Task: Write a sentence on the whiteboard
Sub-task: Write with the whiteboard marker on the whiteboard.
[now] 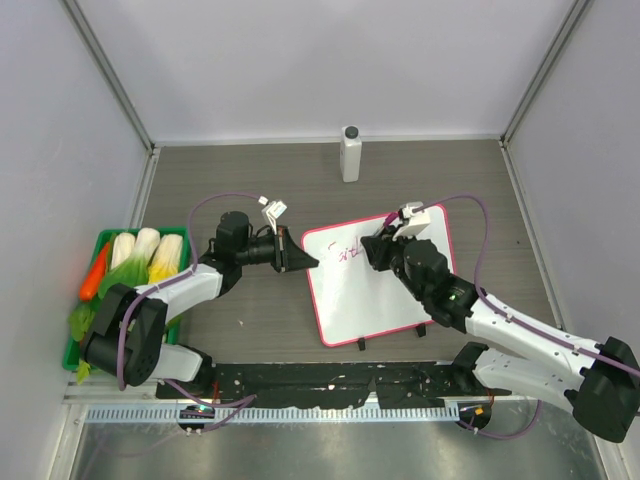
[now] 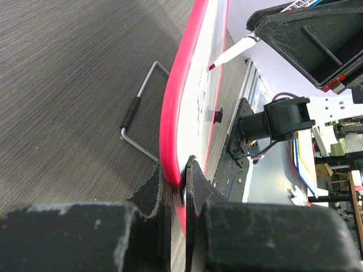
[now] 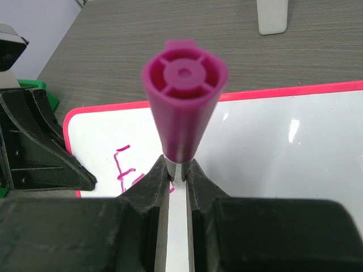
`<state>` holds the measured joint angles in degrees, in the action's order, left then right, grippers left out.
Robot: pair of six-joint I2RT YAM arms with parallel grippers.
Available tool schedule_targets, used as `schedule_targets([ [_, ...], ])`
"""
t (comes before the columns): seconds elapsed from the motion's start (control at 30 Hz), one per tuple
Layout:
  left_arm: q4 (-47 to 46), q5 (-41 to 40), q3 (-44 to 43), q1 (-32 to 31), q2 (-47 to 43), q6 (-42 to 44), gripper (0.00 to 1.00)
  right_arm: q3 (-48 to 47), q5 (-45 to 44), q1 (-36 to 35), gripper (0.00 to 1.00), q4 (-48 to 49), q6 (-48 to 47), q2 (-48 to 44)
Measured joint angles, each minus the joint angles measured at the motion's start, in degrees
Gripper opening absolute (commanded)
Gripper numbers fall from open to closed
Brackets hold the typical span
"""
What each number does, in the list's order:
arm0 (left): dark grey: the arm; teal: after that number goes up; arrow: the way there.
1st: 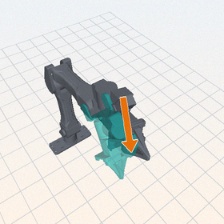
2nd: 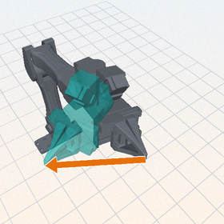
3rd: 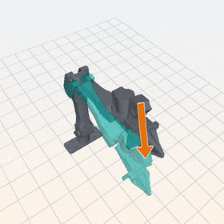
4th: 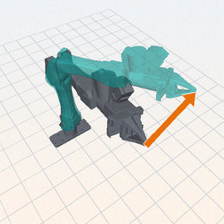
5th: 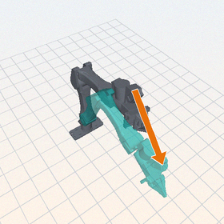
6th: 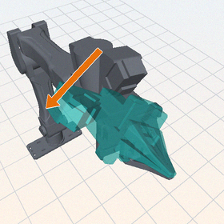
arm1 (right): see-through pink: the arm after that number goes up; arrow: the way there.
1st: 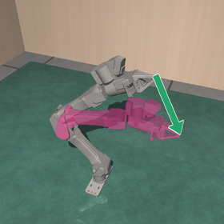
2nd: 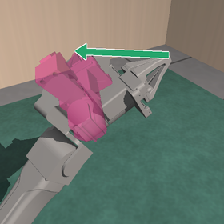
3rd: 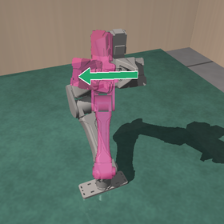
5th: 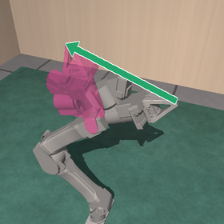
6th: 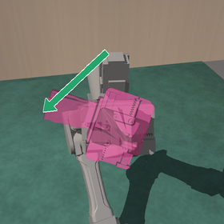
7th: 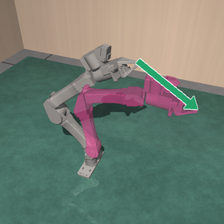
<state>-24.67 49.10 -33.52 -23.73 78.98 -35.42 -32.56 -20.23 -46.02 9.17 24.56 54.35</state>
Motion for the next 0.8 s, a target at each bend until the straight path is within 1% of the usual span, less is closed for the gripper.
schedule_targets([
  [0.33, 0.04, 0.0, 0.0, 0.0, 0.0, 0.0, 0.0, 0.11, 1.05, 0.0, 0.01, -0.02, -0.02, 0.04],
  [0.8, 0.09, -0.07, 0.0, 0.0, 0.0, 0.0, 0.0, -1.22, -0.15, -0.07, 0.01, 0.02, -0.42, 1.6],
])
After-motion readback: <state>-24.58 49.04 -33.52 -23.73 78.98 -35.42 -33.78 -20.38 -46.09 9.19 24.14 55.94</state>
